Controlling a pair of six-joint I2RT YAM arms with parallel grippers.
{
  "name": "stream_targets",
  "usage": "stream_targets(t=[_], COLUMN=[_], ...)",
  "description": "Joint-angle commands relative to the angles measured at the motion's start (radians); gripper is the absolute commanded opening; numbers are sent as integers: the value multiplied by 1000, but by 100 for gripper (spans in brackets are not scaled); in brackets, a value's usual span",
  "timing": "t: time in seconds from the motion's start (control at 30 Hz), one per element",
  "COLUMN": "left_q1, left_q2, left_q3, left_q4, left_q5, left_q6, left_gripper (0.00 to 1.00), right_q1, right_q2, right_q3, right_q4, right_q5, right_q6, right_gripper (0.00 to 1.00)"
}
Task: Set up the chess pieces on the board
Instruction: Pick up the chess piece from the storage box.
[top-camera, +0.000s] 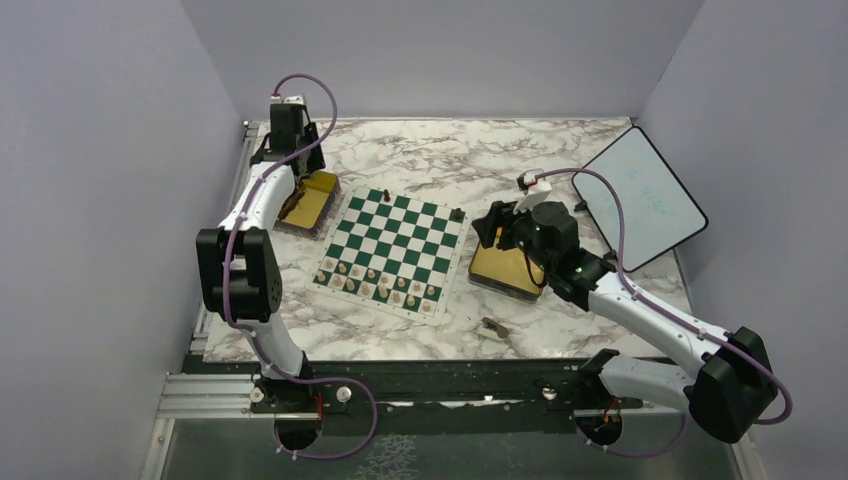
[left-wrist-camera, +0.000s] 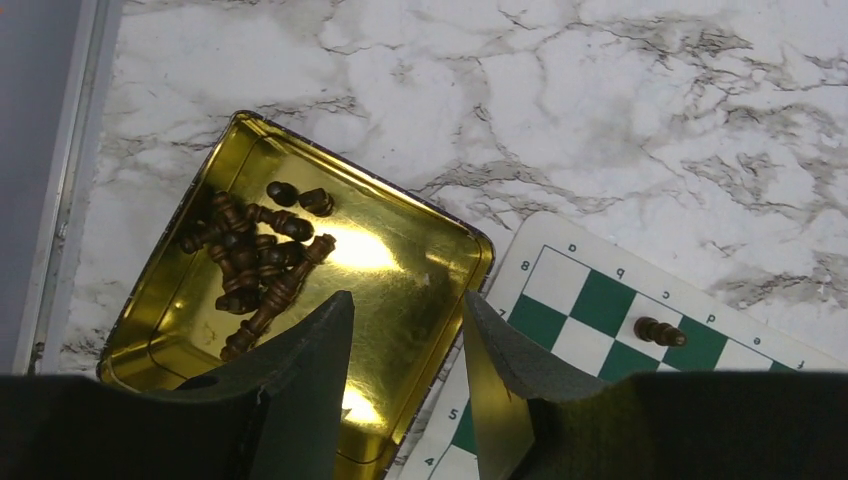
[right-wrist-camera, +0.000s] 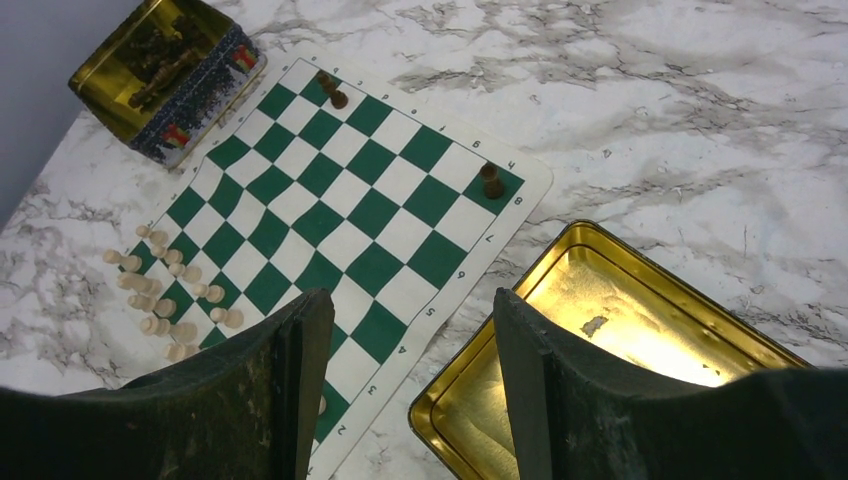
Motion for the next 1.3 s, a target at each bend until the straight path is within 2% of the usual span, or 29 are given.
stream_targets(t=[0.0, 0.47, 0.83, 1.0, 1.27], left_q1=[59, 158, 161, 162, 161], left_q2=[-17, 45, 94, 134, 156], left_q3=[-10, -2, -6, 5, -10], left_q4=[7, 30, 63, 66, 66], left_q5=[5, 50, 49, 39, 18], left_q6=[14, 17, 33, 41, 27], left_gripper=[45, 43, 42, 37, 36], right_q1=[3, 2, 2, 1, 1], right_q2=[-29, -21, -34, -46, -53], right_q3=[-16, 3, -3, -8, -8], right_q4=[5, -12, -16, -17, -24], right_q5=[-20, -21, -24, -17, -4], right_q6=[6, 2, 3, 8, -3], right_gripper=[65, 65, 65, 65, 65])
